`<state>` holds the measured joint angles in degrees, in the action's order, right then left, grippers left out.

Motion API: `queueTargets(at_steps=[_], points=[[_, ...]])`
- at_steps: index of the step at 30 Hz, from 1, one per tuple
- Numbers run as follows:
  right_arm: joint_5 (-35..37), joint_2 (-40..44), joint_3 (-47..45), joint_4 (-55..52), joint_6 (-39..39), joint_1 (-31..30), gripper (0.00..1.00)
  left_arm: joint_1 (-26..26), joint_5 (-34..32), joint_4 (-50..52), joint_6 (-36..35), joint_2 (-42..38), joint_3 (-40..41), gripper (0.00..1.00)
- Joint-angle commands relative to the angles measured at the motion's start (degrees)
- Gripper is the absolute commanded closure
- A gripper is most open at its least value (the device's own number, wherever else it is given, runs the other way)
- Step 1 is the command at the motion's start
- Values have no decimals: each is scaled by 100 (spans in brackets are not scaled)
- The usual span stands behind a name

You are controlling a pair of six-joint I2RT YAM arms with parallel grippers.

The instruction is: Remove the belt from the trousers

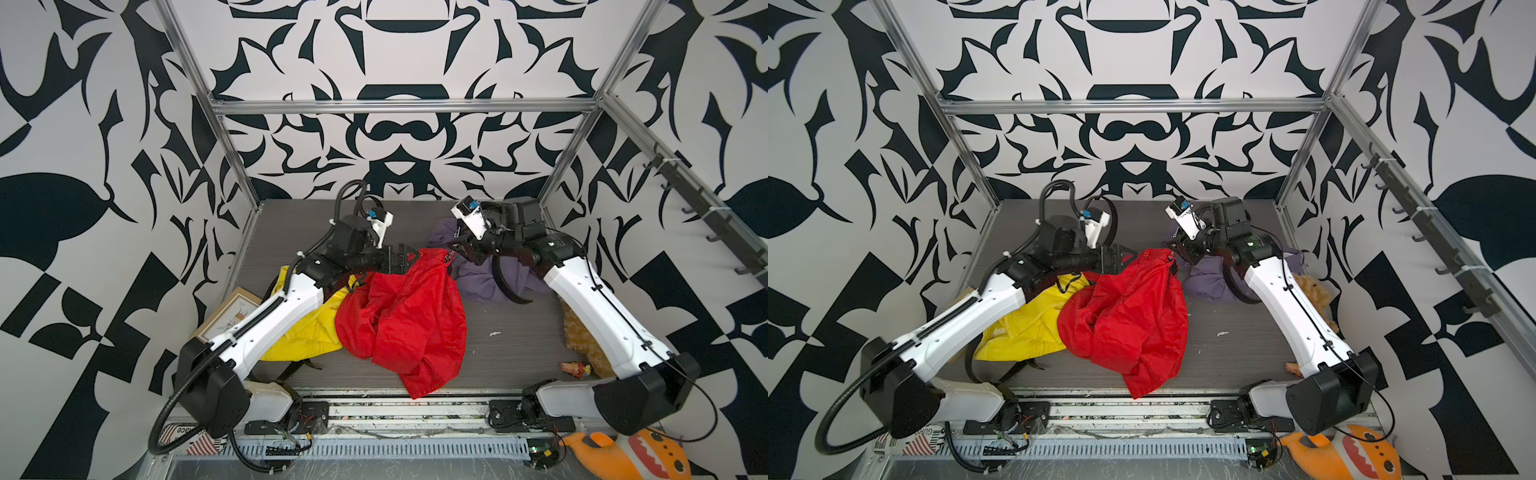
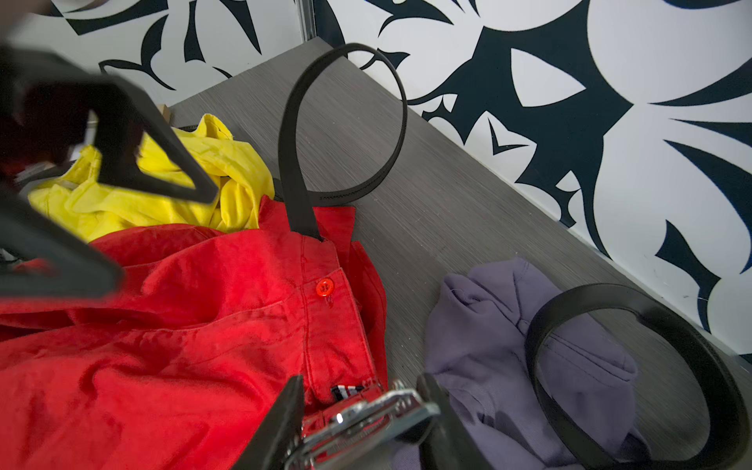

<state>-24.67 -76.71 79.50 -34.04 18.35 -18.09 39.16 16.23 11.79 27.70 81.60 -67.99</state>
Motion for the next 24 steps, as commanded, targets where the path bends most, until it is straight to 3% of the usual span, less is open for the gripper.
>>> queueTargets(at_steps=[1,10,15,18,21,24], points=[[72,108,514,322,-71,42,100,362,178,-795,235,646,81,3],[1,-33,1304,148,-120,46,100,470,238,-1927,673,2763,-338,35],[-36,-107,1887,139,-168,42,100,488,110,-2200,868,3726,-768,37],[-79,-118,2129,178,-250,37,100,472,38,-2384,884,3861,-704,28],[-34,-211,2295,2,-274,40,100,476,-162,-3501,787,3070,113,8],[-35,-173,2154,22,-344,33,100,594,-502,-4122,363,2206,636,1]])
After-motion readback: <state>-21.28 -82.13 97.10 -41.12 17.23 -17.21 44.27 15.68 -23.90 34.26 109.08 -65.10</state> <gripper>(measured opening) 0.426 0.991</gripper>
